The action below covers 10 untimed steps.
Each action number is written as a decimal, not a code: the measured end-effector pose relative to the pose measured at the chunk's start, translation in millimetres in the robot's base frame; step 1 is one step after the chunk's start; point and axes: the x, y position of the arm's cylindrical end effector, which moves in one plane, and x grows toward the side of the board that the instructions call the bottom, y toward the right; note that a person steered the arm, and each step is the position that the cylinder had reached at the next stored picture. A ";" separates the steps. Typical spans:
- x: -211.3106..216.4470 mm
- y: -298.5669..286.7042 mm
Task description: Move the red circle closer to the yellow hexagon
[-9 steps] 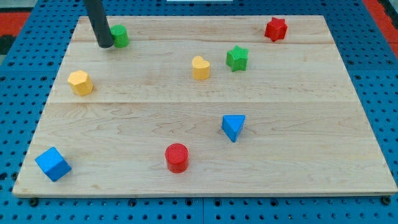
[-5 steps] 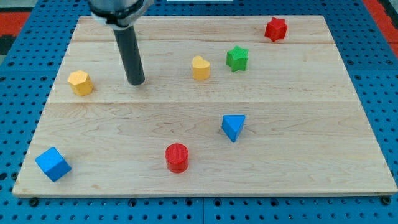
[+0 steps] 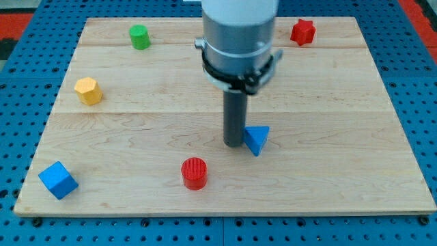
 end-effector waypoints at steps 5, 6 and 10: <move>11.3 -104.1; 40.7 -103.3; 30.0 -110.8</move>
